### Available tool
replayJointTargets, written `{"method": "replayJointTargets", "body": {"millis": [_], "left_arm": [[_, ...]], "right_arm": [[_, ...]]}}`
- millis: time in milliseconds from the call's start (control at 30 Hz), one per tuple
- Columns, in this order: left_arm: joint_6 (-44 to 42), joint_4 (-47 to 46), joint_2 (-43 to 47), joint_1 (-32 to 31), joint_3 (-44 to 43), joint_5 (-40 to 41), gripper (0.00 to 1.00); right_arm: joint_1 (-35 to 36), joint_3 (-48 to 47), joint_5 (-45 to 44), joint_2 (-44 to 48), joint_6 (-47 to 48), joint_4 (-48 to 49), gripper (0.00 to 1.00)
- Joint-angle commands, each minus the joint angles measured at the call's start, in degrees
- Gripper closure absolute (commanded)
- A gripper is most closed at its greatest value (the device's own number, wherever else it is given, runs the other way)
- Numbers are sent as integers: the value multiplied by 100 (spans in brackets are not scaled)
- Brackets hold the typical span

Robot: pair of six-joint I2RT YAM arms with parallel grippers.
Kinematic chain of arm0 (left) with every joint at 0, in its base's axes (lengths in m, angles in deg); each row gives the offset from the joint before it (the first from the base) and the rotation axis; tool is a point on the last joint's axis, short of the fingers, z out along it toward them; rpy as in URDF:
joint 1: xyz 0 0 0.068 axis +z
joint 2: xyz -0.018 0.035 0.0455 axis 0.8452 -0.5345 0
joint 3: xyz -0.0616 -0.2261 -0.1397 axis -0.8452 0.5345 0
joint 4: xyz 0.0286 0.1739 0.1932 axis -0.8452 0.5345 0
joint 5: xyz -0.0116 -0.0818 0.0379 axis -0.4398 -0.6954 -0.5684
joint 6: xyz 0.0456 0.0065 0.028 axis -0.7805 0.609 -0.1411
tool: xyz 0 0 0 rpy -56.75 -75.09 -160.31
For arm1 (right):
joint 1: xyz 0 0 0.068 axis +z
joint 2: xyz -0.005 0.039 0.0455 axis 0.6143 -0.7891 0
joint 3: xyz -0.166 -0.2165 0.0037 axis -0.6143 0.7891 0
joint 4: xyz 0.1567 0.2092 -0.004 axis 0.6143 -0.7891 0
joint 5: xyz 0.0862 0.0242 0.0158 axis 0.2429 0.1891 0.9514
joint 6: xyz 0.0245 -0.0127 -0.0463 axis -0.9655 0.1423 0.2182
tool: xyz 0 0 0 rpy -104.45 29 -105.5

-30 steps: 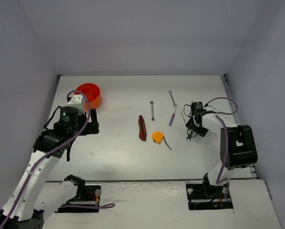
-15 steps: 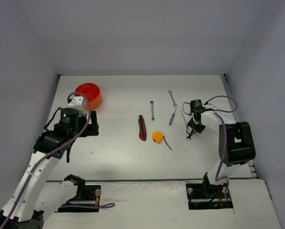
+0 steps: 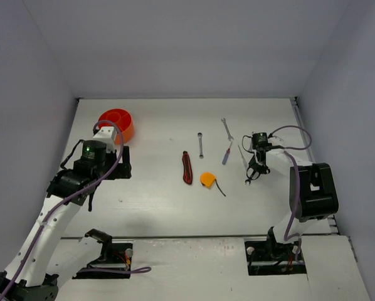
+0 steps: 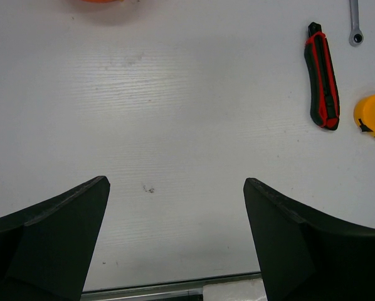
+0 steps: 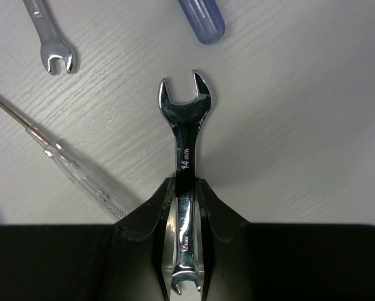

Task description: Sort the tools into containers

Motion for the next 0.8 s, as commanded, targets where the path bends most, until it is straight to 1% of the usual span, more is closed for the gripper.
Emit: {"method": "replayJointTargets", "body": {"millis": [0,100,200,333,500,633,767], "left_arm": [[-90,-179,-129,-21,-182,-185,14],[22,-207,-229,-21,-213,-356,14],[171,-201,-350,-12,-295,-523,14],[343,-286,-496,-21,-448,-779,14],[517,-434,-640,-21,-550,-1063,14],[693,-572,-695,-20,-528,-1290,14],[1014,-929,-727,-21,-469,-1785,14]], "right_arm": [[63,506,661,-120,399,-858,100],[227,504,550,159,590,-844,100],[590,394,461,664,898,-843,100],[850,280,490,1106,1244,-770,100],[1044,337,564,1884,1724,-555,100],[1079,406,1012,2300,1930,-385,100],[1374,222,1581,2546,2304,-295,100]]}}
